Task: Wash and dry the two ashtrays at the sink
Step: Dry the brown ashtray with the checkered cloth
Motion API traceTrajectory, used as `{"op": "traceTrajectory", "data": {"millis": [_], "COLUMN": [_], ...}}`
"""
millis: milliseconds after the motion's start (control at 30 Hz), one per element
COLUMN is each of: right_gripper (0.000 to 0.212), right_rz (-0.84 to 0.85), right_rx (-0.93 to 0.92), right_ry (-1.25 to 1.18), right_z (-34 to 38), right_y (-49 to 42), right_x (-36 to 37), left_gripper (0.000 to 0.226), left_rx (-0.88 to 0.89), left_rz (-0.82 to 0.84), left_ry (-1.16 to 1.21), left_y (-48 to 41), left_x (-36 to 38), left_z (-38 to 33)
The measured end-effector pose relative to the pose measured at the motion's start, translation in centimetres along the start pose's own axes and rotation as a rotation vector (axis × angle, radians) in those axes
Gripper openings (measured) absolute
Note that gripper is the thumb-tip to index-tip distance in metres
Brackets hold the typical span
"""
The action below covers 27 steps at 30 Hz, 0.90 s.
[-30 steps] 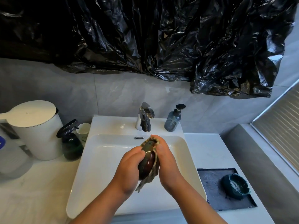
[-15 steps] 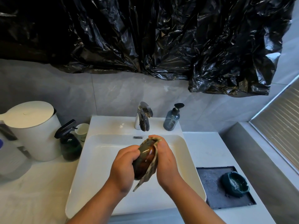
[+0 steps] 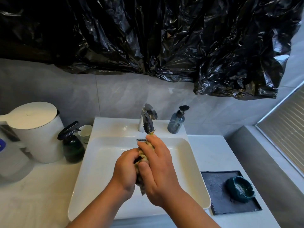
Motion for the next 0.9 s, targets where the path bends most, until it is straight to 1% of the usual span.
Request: {"op": "traceTrajectory", "data": {"millis": [33, 100, 200, 300, 367, 433, 500, 533, 567, 667, 700, 767, 800, 833, 867, 900], "right_gripper": [0.047, 0.048, 0.051, 0.057, 0.061, 0.066, 0.08, 0.086, 0.087, 0.068, 0.067, 0.074, 0.078, 0.078, 0.077, 0.074], "right_rz": [0.014, 0.048, 0.029, -0.001, 0.004, 0.035, 0.087, 0.105, 0.1, -0.01, -0.051, -0.135, -0.176, -0.199, -0.205, -0.202], "right_rx": [-0.023, -0.011, 0.106, 0.27, 0.287, 0.296, 0.331, 0.368, 0.416, 0.567, 0.631, 0.772, 0.824, 0.837, 0.817, 0.781], "right_ry": [0.006, -0.04, -0.181, -0.306, -0.276, -0.25, -0.291, -0.343, -0.427, -0.785, -0.904, -1.096, -1.131, -1.117, -1.062, -0.987], "right_z": [0.1, -0.5, -2.1, -3.0, -2.8, -2.3, -2.3, -2.5, -2.9, -4.0, -4.3, -4.7, -4.7, -4.8, -4.9, -4.9], "right_y": [-0.4, -0.9, -0.8, -0.1, 0.3, 0.4, 0.6, 0.7, 0.9, 1.8, 2.2, 3.3, 3.6, 3.7, 3.6, 3.4], "right_x": [-0.2, -0.5, -0.9, -0.4, -0.1, 0.0, 0.5, 0.7, 1.0, 2.0, 2.5, 3.7, 4.1, 4.1, 4.0, 3.7], "left_gripper": [0.042, 0.038, 0.046, 0.043, 0.046, 0.048, 0.047, 0.046, 0.045, 0.042, 0.04, 0.037, 0.037, 0.037, 0.038, 0.041], "left_rx": [0.014, 0.041, 0.053, -0.043, -0.1, -0.132, -0.162, -0.176, -0.185, -0.189, -0.179, -0.117, -0.062, -0.01, 0.021, 0.013], "left_rz": [0.007, 0.021, 0.007, -0.008, -0.015, -0.031, -0.022, -0.01, 0.0, 0.015, 0.021, -0.002, -0.039, -0.107, -0.182, -0.208], "left_ry": [-0.007, -0.027, 0.015, 0.151, 0.228, 0.255, 0.248, 0.229, 0.199, 0.047, -0.019, -0.183, -0.316, -0.461, -0.523, -0.499], "left_y": [-0.1, 0.1, 0.3, 0.2, 0.0, -0.2, -0.2, -0.2, -0.2, 0.0, 0.0, 0.0, -0.2, -0.5, -0.5, -0.7], "left_x": [0.0, -0.1, -0.3, -0.6, -0.6, -0.8, -0.7, -0.6, -0.5, 0.1, 0.4, 0.9, 1.1, 1.0, 0.7, 0.4], "left_z": [0.0, -0.2, -0.6, 0.4, 1.0, 1.4, 1.4, 1.3, 1.2, 1.1, 0.9, 0.4, 0.0, -0.4, -0.6, -0.4]}}
Point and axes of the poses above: each hand's wrist, its own y-axis away from the middle knuckle, its own x-axis out of the palm, z = x × y, the point moved 8 cm from there along -y, towards the middle knuckle, and after that the axes turned 14 degrees about -x, right-handed, at the moved point
